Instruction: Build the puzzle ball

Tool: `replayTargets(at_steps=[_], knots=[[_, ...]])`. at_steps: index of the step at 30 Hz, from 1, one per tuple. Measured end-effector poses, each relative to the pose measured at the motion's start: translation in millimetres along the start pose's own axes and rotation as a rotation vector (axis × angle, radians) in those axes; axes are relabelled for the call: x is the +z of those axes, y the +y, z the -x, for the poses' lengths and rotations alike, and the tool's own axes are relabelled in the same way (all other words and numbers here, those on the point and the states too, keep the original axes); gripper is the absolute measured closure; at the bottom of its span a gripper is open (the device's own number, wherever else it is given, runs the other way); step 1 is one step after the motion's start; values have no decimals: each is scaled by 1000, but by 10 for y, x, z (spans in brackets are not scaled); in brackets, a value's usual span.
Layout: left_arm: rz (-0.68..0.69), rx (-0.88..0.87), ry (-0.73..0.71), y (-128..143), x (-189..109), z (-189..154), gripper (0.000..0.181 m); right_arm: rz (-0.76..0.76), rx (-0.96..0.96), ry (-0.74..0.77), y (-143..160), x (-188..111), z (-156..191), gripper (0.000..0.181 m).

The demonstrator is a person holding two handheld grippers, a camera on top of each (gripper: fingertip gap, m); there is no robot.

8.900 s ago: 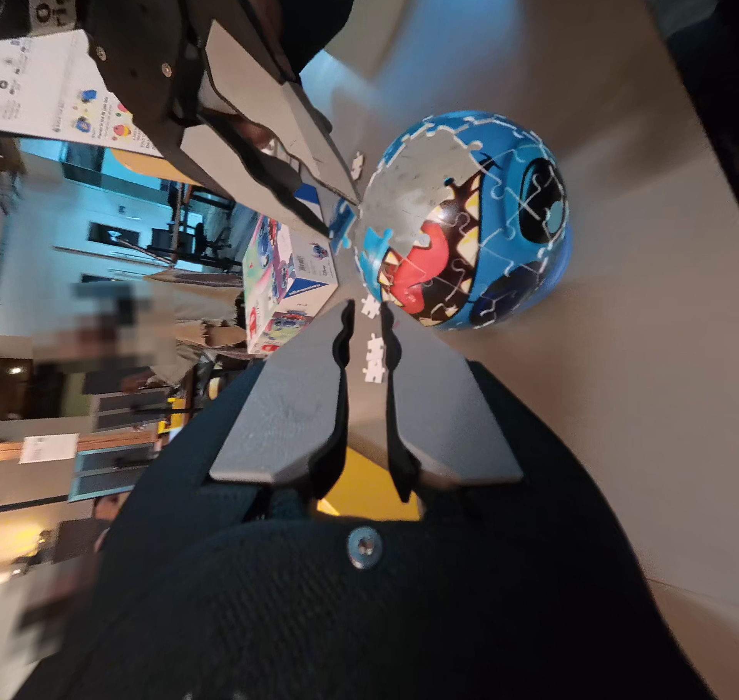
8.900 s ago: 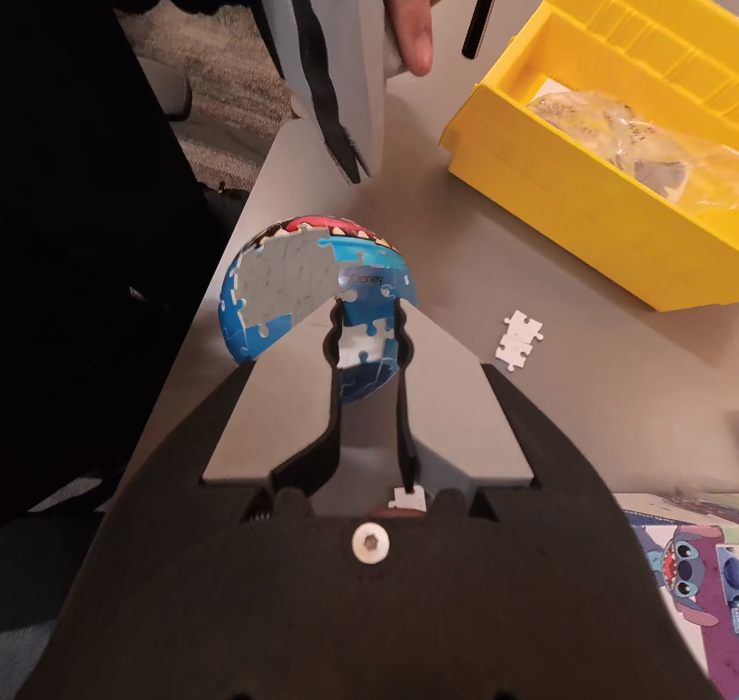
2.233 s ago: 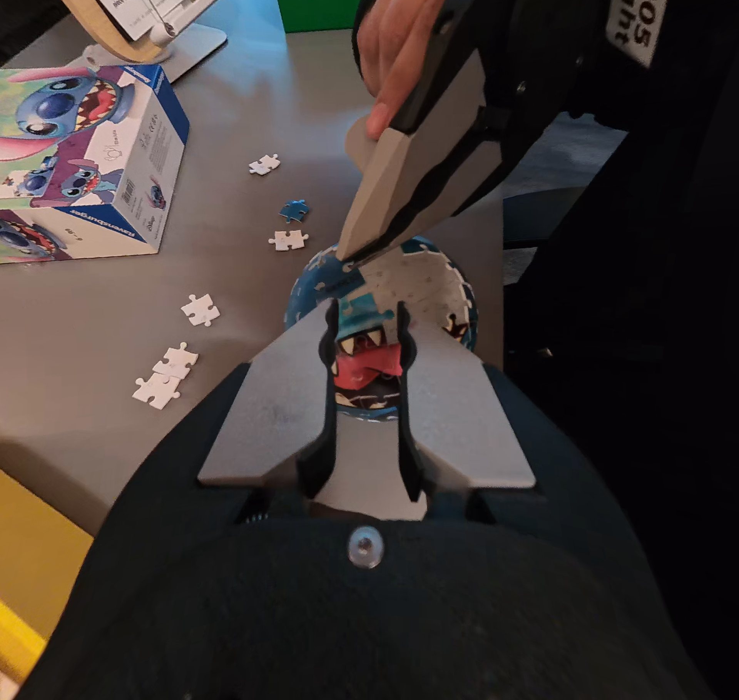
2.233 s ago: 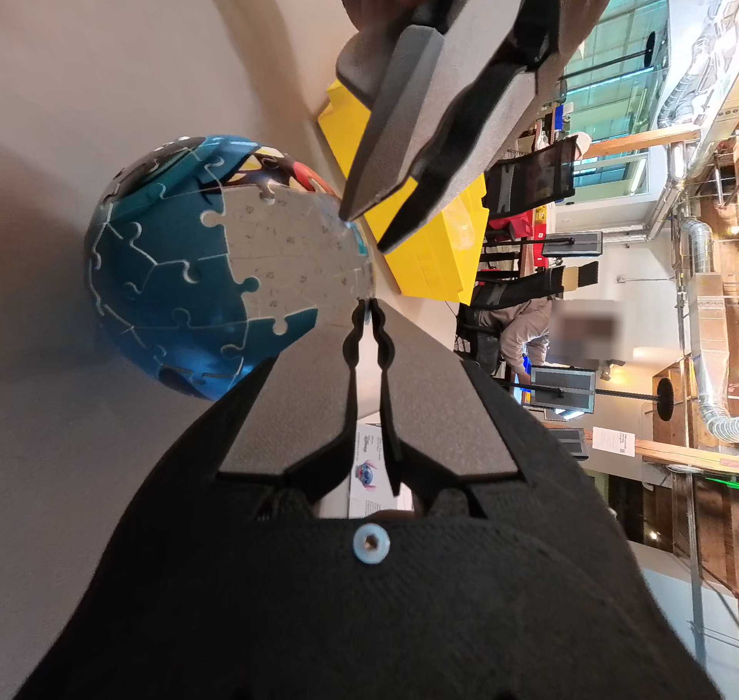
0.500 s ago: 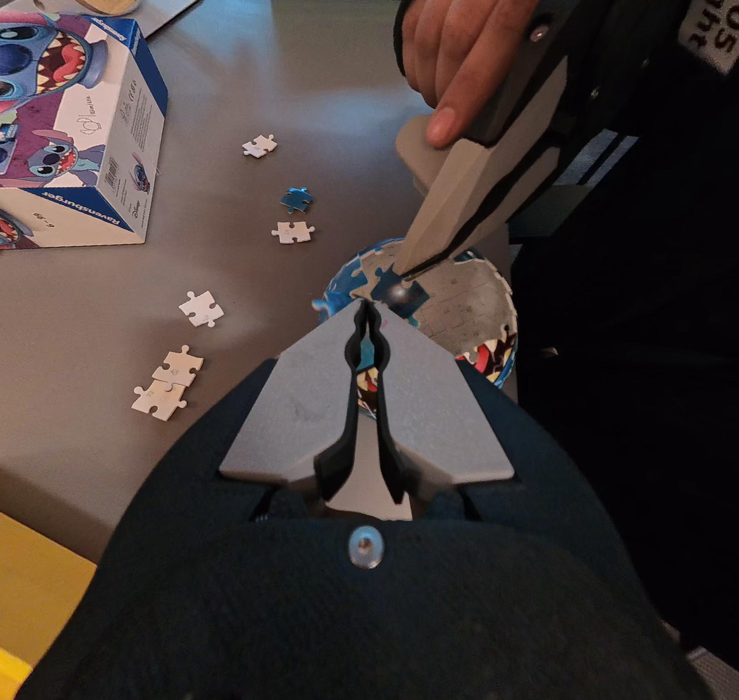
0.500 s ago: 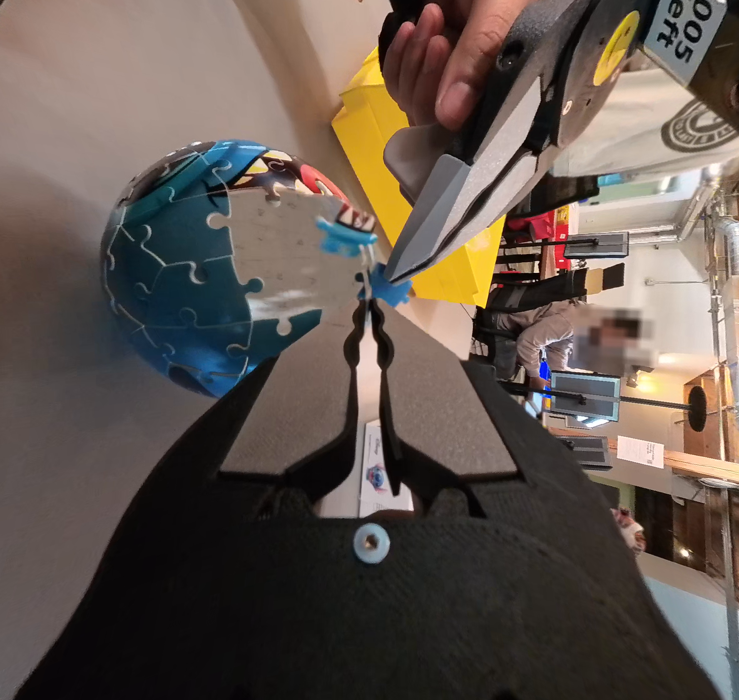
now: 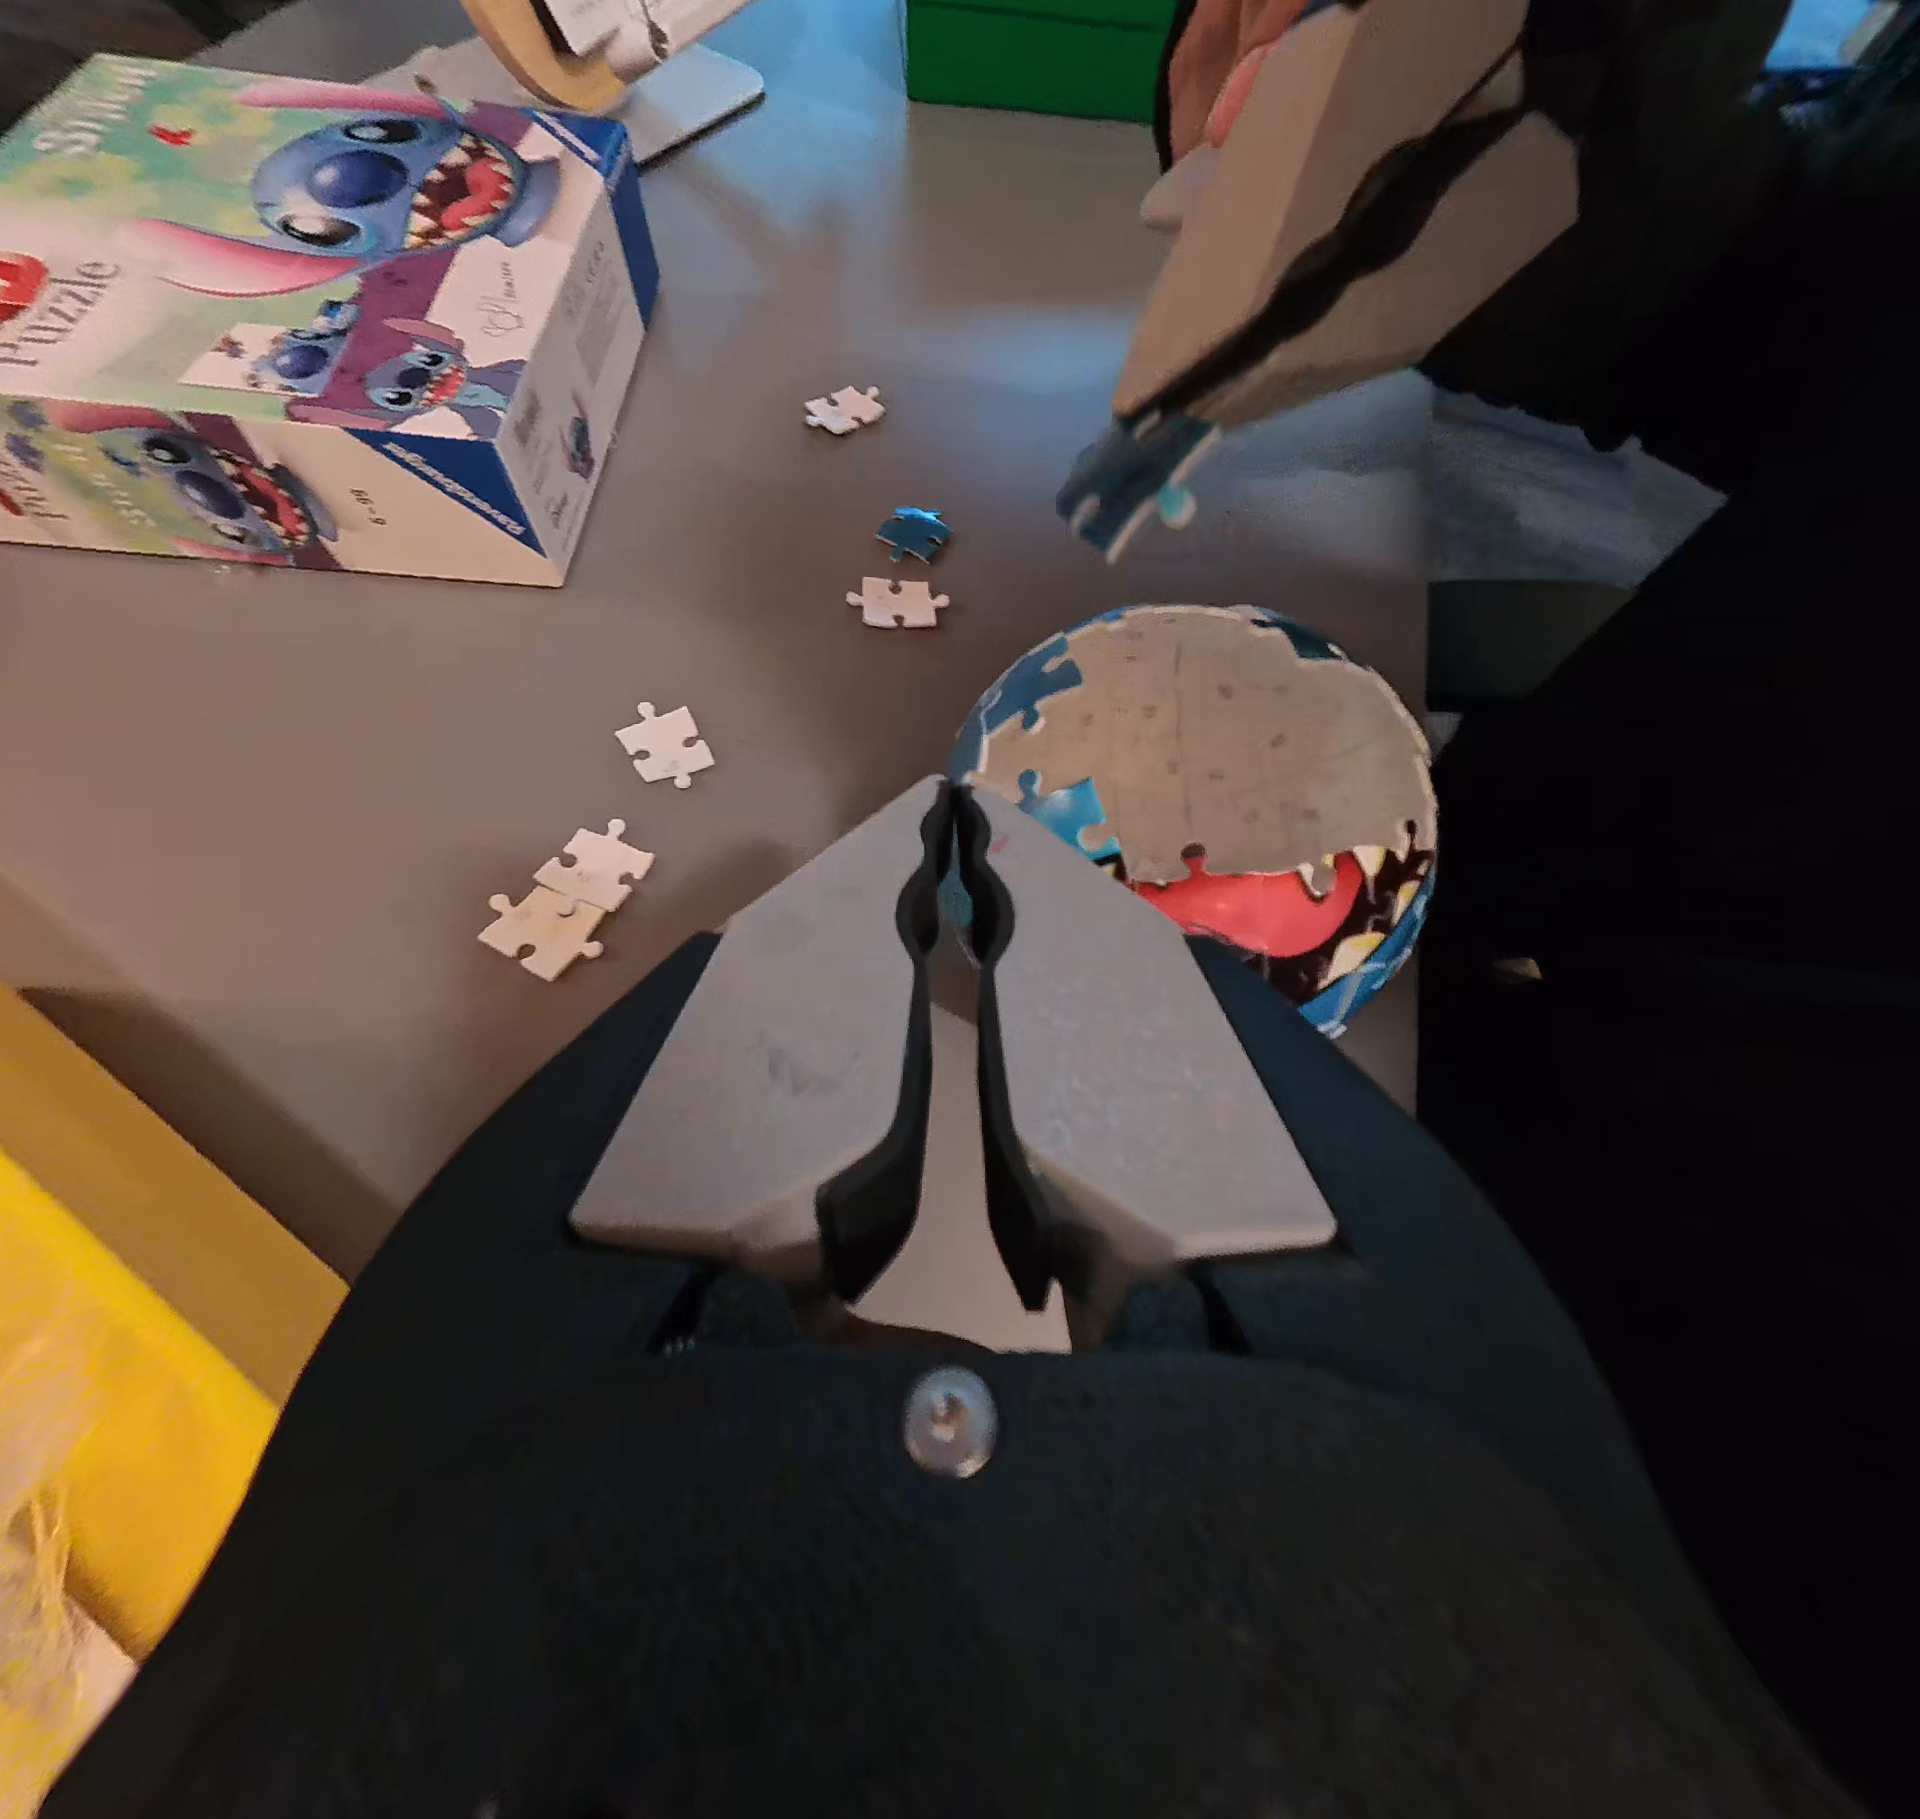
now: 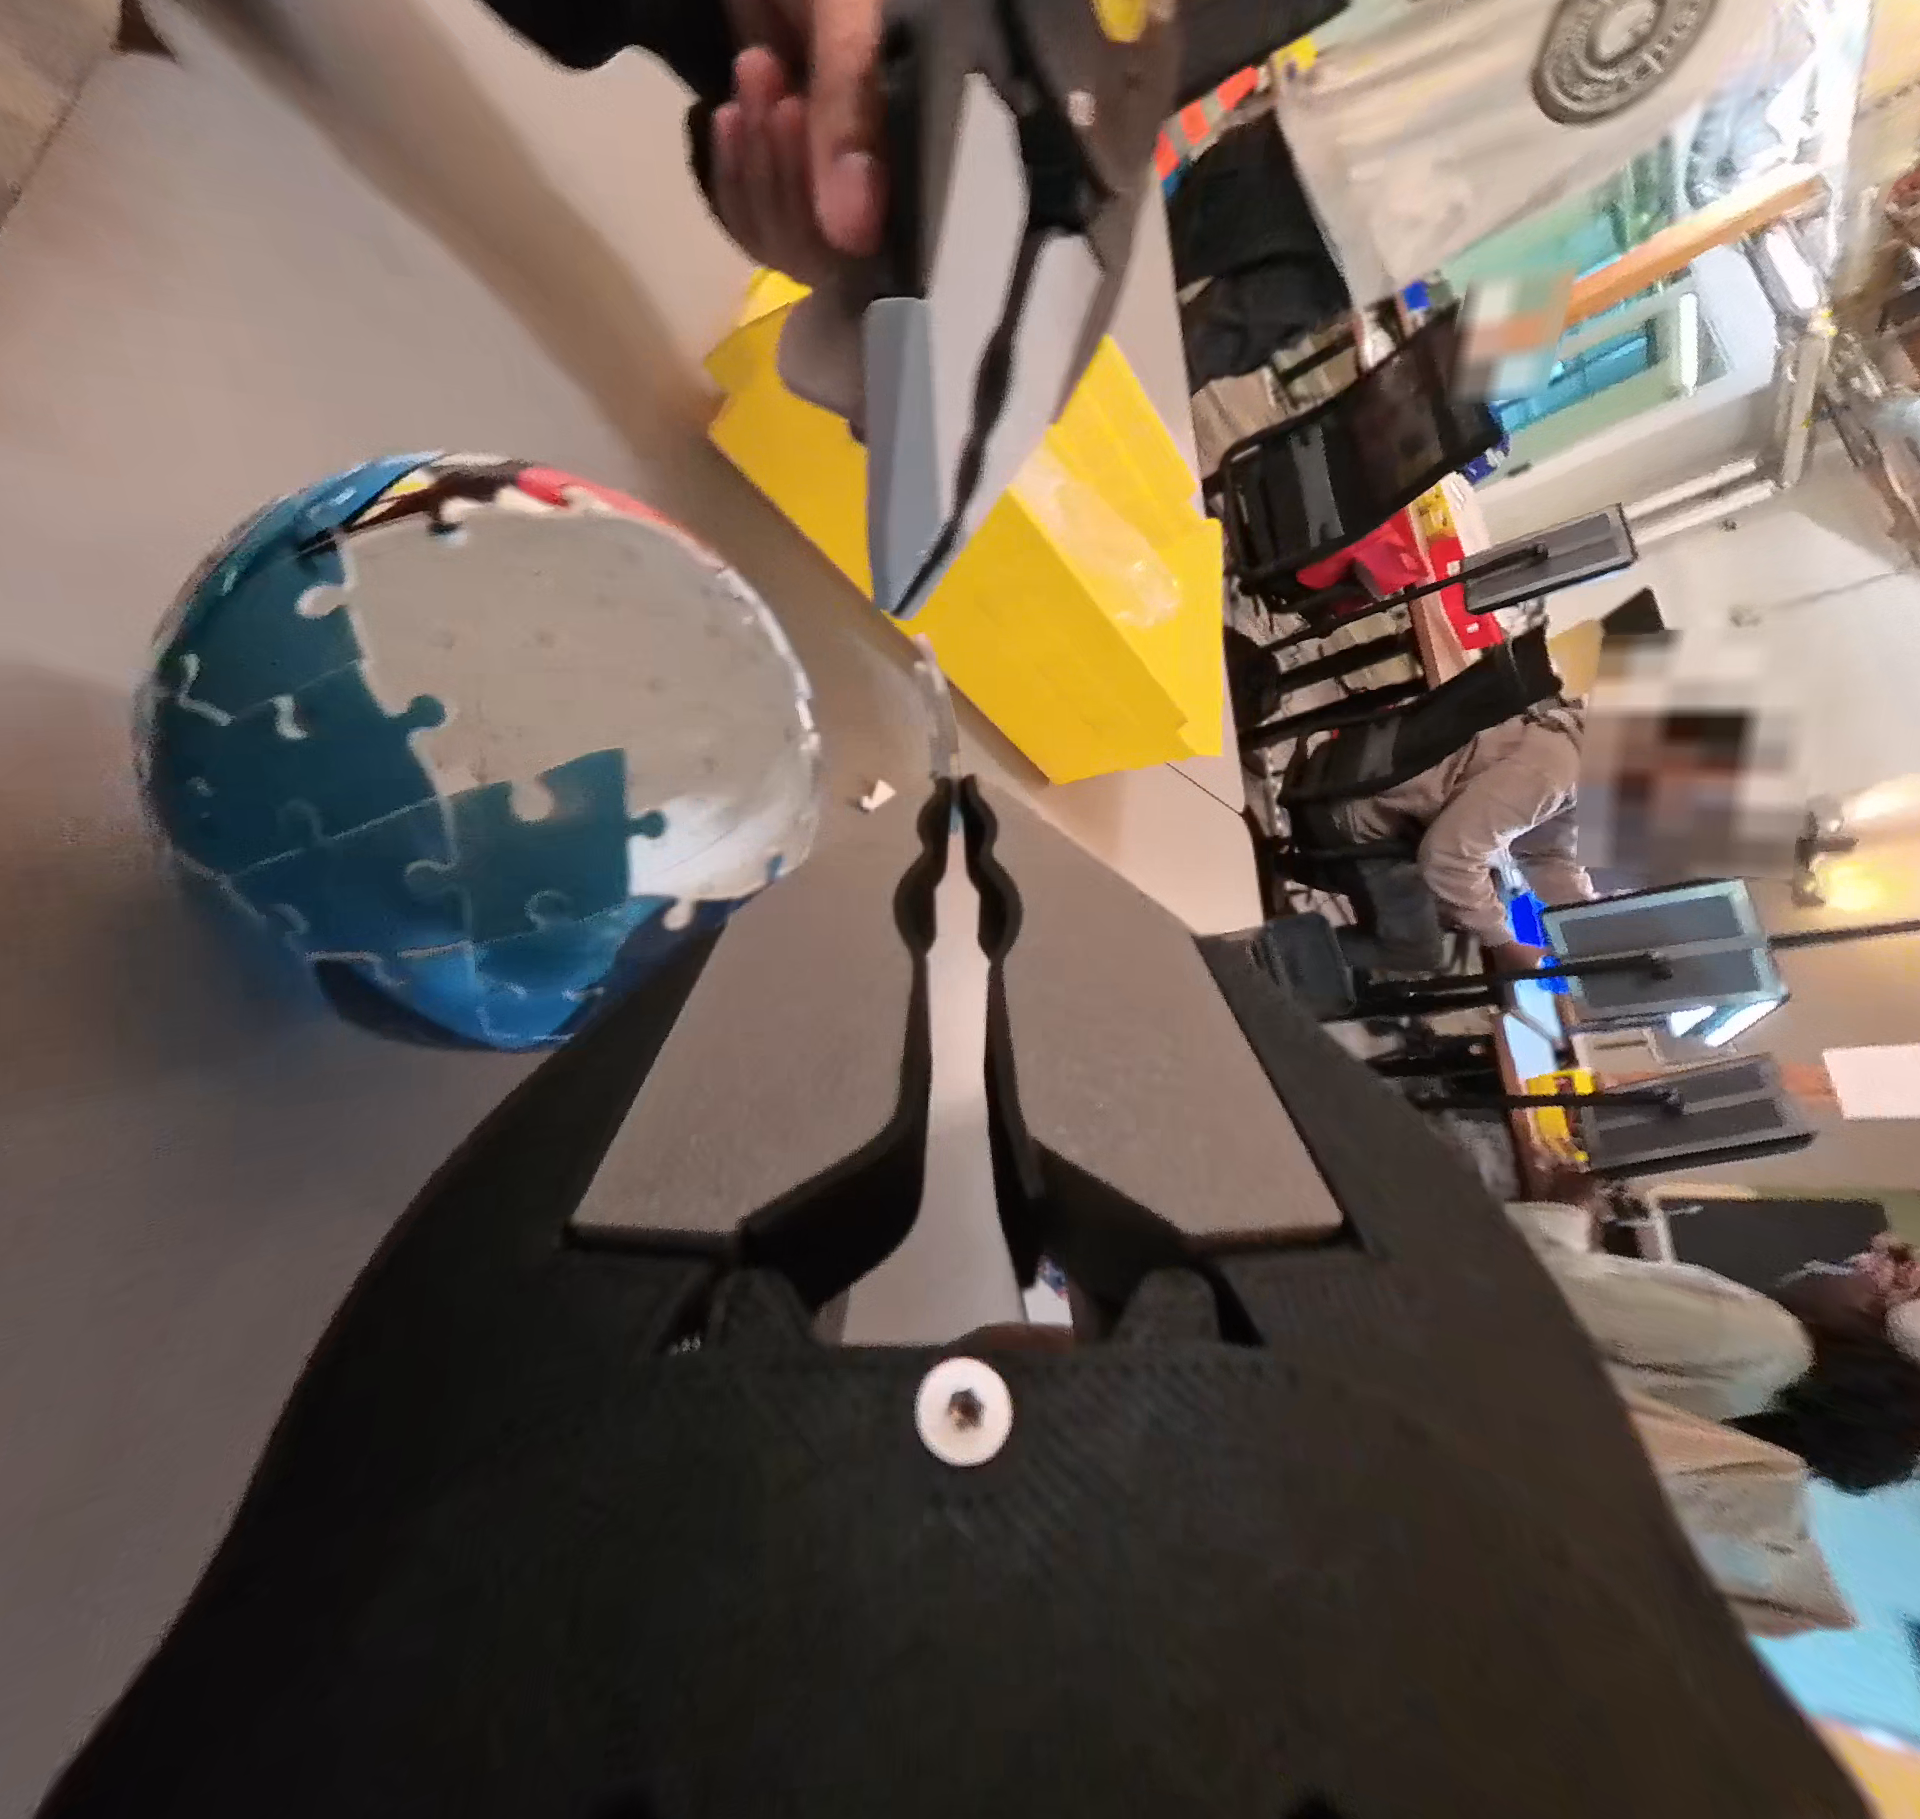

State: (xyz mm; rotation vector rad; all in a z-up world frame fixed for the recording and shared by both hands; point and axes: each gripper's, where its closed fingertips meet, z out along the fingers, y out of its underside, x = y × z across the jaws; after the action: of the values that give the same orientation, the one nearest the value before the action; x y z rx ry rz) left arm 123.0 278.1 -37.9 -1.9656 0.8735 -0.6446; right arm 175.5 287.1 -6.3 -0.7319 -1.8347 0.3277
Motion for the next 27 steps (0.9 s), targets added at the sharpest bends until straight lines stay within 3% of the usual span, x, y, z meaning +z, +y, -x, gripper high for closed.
replayTargets(at_steps=[2, 4, 7, 10, 11, 13, 15, 17, 21, 27], knots=[[-31, -12, -40, -6, -61, 60, 181, 25, 95, 39, 164, -64, -159, 181], [-54, -39, -67, 49, -128, 107, 178, 127, 226, 55, 629, -102, -235, 181], [-99, -78, 1, 187, -227, -9, 153, 215, 465, -49, 1277, -122, 14, 181], [-135, -39, 58, 341, -279, -231, 123, 249, 503, -120, 1652, -150, 302, 181], [-132, -4, 40, 403, -257, -274, 113, 253, 516, -144, 1715, -158, 379, 171], [-130, 112, -26, 496, -171, -335, 91, 156, 556, -211, 1590, -175, 500, 144], [-124, 234, -109, 573, -82, -352, 89, -7, 553, -298, 1236, -208, 616, 125], [-123, 308, -101, 628, 20, -430, 86, -125, 493, -340, 900, -196, 728, 106], [8, 387, -115, 832, 274, -365, 79, -175, 374, -398, 576, -36, 996, 85], [51, 463, -91, 897, 531, -385, 71, -182, 300, -339, 487, 209, 1087, 79]])
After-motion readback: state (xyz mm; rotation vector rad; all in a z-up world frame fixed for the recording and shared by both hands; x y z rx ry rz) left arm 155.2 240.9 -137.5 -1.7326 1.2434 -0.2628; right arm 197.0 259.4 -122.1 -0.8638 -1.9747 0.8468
